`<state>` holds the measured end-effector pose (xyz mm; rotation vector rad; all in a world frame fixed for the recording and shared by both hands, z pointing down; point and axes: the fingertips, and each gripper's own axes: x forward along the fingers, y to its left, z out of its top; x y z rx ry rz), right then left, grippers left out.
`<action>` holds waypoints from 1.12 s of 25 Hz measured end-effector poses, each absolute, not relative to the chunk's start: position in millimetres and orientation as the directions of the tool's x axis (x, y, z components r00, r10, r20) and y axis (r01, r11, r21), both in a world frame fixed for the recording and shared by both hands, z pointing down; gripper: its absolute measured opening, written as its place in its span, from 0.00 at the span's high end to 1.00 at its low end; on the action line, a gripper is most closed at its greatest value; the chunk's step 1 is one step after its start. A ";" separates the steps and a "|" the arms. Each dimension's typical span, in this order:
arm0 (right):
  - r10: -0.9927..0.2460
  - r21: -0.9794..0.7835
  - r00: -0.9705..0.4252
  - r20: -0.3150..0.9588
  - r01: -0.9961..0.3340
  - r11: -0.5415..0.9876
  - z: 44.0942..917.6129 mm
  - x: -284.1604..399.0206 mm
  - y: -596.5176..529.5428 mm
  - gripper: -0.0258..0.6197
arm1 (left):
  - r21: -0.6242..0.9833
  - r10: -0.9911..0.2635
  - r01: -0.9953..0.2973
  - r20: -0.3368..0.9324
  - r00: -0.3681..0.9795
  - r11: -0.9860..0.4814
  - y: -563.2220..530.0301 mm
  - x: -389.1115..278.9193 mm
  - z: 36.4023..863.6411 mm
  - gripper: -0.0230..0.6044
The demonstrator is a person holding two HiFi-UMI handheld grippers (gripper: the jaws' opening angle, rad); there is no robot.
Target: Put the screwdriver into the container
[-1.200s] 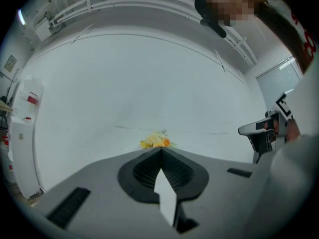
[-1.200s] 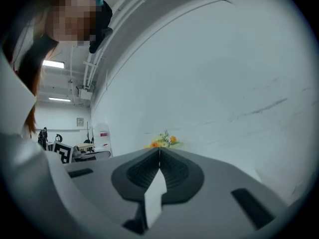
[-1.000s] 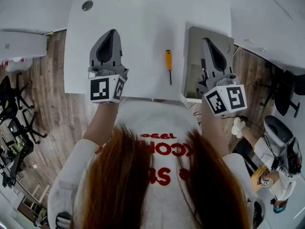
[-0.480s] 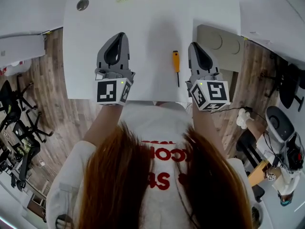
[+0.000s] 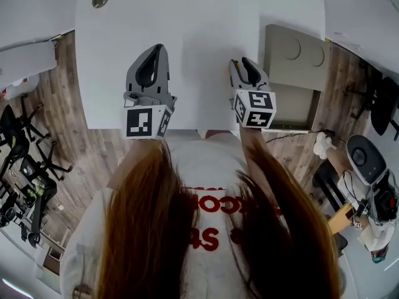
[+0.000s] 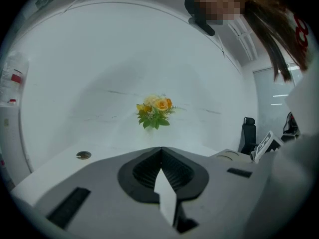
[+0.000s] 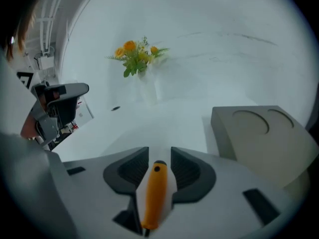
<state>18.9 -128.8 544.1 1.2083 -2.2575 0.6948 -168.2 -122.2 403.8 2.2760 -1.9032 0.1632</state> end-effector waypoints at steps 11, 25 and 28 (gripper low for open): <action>-0.556 -0.121 -0.458 0.694 -0.835 0.537 565.4 11.6 -115.9 0.76 | 0.063 -0.964 -0.986 0.210 0.162 -0.152 -118.0 -175.6 409.5 0.95; -0.615 -0.229 -0.644 0.454 -0.752 0.618 486.2 -2.6 -138.3 0.79 | 0.034 -0.983 -0.991 0.121 0.135 -0.132 -124.8 -178.5 377.0 0.95; -0.652 -0.262 -0.693 0.307 -0.720 0.642 437.6 -6.6 -148.0 0.79 | 0.026 -0.989 -0.992 0.087 0.124 -0.122 -128.9 -180.5 363.7 0.95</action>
